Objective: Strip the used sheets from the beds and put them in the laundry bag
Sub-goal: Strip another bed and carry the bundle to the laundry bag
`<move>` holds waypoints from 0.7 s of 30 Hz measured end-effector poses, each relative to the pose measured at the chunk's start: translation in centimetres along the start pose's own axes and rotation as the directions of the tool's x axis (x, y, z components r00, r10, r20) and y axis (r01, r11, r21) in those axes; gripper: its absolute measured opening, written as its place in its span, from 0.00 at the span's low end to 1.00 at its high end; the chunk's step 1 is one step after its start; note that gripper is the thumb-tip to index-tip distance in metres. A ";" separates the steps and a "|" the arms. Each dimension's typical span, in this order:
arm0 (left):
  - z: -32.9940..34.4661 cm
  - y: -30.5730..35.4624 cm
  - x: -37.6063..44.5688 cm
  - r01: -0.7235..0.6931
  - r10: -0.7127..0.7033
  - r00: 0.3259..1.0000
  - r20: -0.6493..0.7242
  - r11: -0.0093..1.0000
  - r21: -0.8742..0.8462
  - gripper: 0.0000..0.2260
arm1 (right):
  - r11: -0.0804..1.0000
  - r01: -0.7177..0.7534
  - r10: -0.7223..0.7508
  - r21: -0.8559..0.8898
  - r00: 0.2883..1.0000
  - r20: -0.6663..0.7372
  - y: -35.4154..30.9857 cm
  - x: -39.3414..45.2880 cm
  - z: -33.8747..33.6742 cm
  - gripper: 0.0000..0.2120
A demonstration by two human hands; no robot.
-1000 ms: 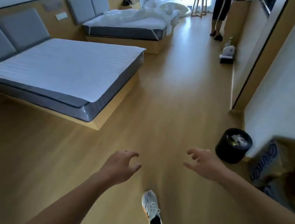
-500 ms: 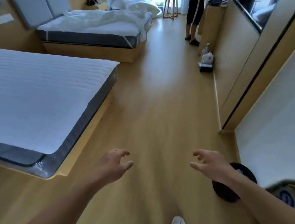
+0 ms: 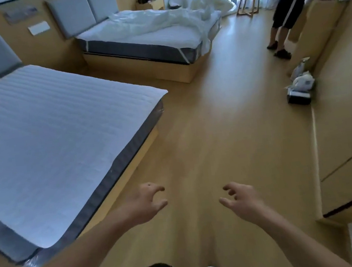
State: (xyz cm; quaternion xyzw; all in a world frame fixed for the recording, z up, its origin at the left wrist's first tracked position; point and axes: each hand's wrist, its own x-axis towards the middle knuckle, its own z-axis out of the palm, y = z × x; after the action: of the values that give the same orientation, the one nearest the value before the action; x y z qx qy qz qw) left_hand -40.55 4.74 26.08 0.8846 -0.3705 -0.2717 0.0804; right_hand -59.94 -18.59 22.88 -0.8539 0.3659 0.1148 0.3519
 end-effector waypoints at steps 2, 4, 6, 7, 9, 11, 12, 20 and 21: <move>-2.7 -0.3 4.3 0.032 -0.033 0.999 -0.035 0.999 -0.027 0.24 | 0.999 0.042 -0.042 0.005 0.999 0.018 -2.3 5.0 -2.0 0.23; -4.8 -0.7 9.2 0.051 -0.052 0.998 -0.036 0.998 -0.041 0.24 | 0.998 0.063 -0.063 -0.001 0.997 0.035 -3.8 10.2 -3.6 0.23; -6.5 -1.0 14.7 0.059 -0.060 0.998 -0.032 0.997 -0.045 0.24 | 0.998 0.068 -0.068 -0.009 0.996 0.051 -4.5 15.7 -5.2 0.23; -7.1 -1.2 17.7 0.059 -0.060 0.998 -0.029 0.997 -0.050 0.24 | 0.998 0.065 -0.064 -0.018 0.997 0.052 -4.5 18.6 -6.1 0.23; -8.4 -1.5 24.5 0.056 -0.057 0.998 -0.014 0.997 -0.056 0.24 | 0.999 0.029 -0.027 -0.038 0.999 0.044 -4.4 24.3 -8.4 0.23; -10.0 -1.6 31.6 0.044 -0.043 0.999 0.012 0.998 -0.055 0.25 | 0.999 -0.034 0.035 -0.025 0.999 0.034 -4.0 29.9 -11.2 0.22; -11.1 -1.3 35.1 0.038 -0.036 0.999 0.028 0.998 -0.059 0.25 | 0.997 -0.072 0.072 -0.014 0.997 0.028 -3.7 32.5 -13.0 0.22; -25.1 5.4 60.1 -0.068 0.072 0.997 0.012 0.980 -0.184 0.24 | 0.969 -0.217 0.226 0.120 0.972 -0.065 -5.0 50.1 -27.6 0.21; -26.7 6.7 62.8 -0.093 0.095 0.995 0.001 0.976 -0.199 0.23 | 0.966 -0.220 0.231 0.137 0.971 -0.066 -5.1 52.1 -29.0 0.21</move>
State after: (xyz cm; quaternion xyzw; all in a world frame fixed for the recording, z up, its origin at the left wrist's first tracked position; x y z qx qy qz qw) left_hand 6.09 -45.51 24.33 0.8522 -0.3833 -0.3079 0.1790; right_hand -21.35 -64.33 22.91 -0.7861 0.4814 0.0954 0.3757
